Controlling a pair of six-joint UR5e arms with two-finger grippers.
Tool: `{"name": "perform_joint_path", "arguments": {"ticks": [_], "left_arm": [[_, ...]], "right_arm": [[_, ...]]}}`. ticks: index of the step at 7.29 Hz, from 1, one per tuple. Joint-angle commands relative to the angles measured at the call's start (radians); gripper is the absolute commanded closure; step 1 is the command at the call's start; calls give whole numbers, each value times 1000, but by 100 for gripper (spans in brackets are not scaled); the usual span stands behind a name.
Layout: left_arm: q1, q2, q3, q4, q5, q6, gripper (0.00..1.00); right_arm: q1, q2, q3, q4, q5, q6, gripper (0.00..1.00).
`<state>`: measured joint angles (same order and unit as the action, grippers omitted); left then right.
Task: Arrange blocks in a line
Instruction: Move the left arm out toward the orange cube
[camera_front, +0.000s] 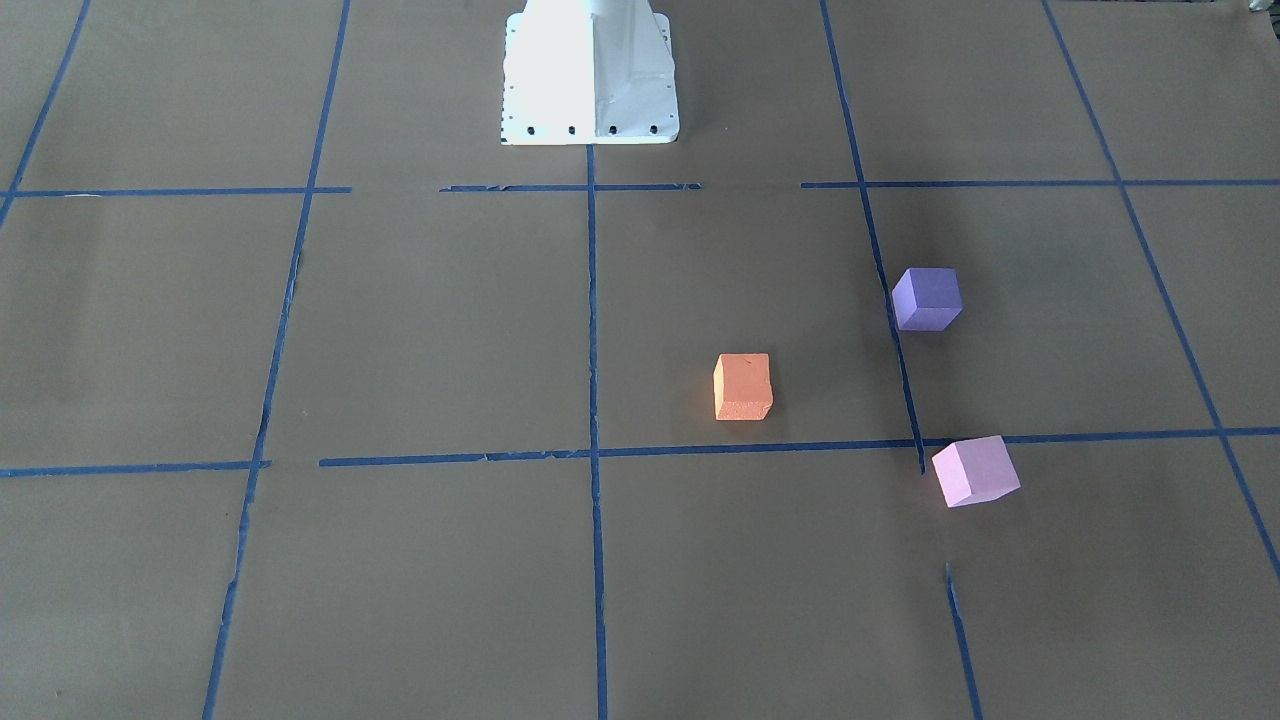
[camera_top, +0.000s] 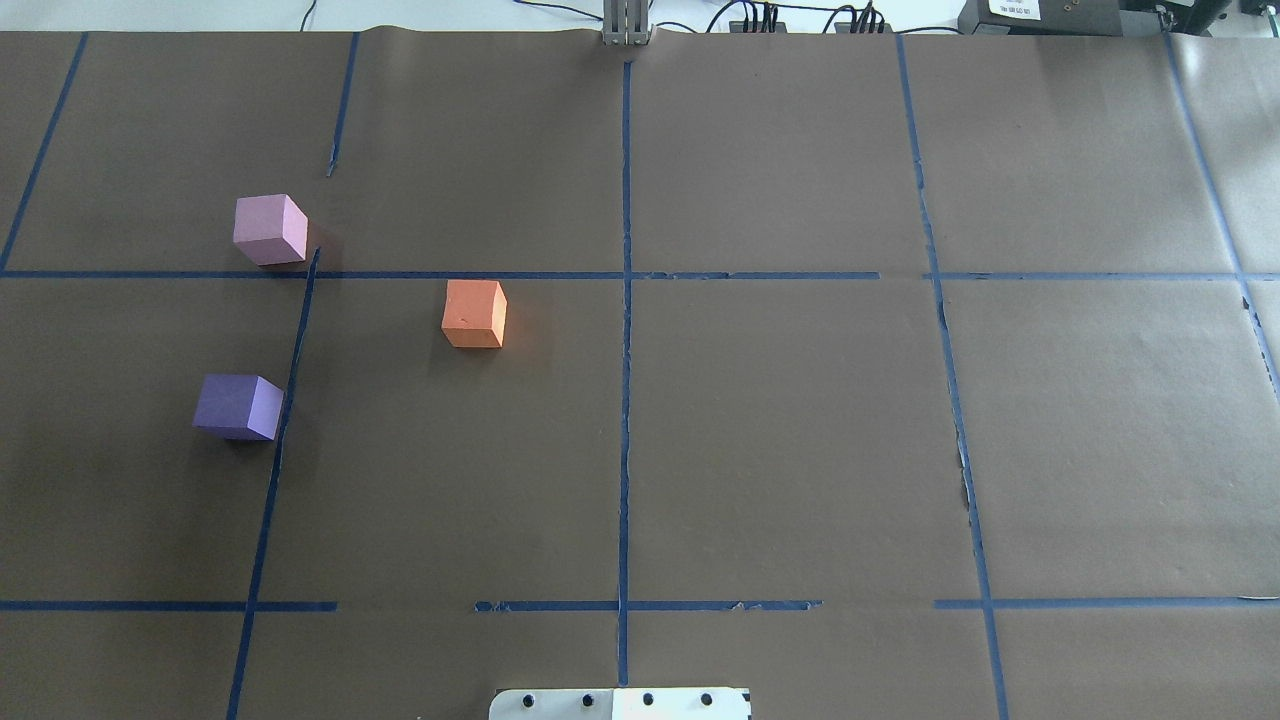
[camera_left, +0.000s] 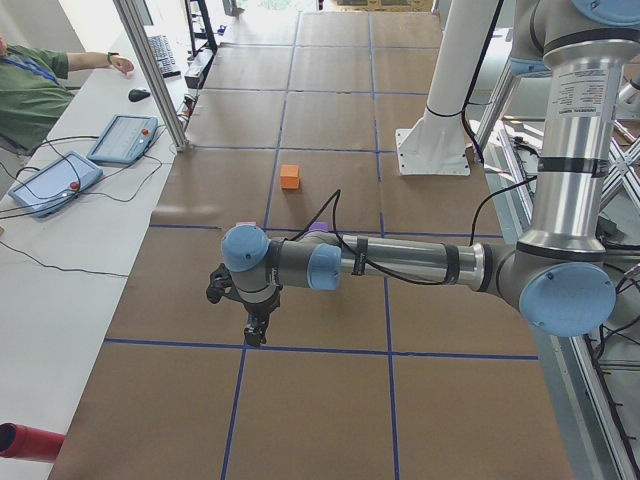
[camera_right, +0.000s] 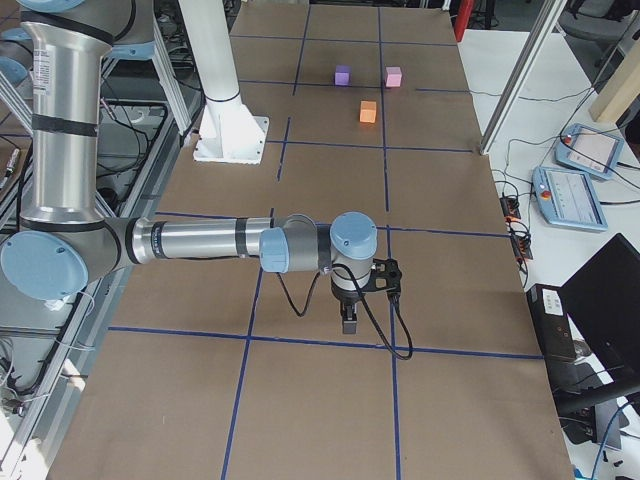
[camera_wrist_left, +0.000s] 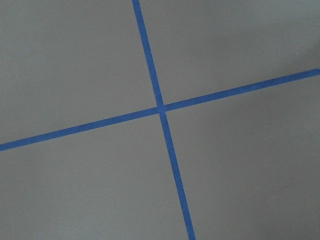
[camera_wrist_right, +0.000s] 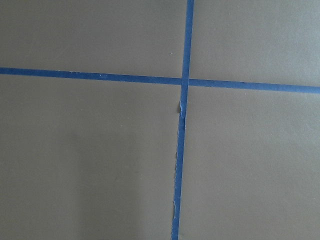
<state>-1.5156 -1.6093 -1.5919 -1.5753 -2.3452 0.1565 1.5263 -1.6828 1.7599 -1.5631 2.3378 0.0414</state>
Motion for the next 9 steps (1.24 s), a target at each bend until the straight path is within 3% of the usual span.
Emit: {"name": "perform_joint_path", "arguments": {"ticks": [1,3,5,7,9], "left_arm": [[-2,0,-13,-3,-2,3,0],[5,-8,-17,-5,0,3,0],[20,-29,-92,-130,-6,-53,0],[130,-84,-92,-237,-29,-267,0],[289,-220,-92,-244,-17,-560,0]], "right_arm": [[0,0,1,0,0,0,0],[0,0,0,0,0,0,0],[0,0,0,0,0,0,0],[0,0,0,0,0,0,0],[0,0,0,0,0,0,0]]}}
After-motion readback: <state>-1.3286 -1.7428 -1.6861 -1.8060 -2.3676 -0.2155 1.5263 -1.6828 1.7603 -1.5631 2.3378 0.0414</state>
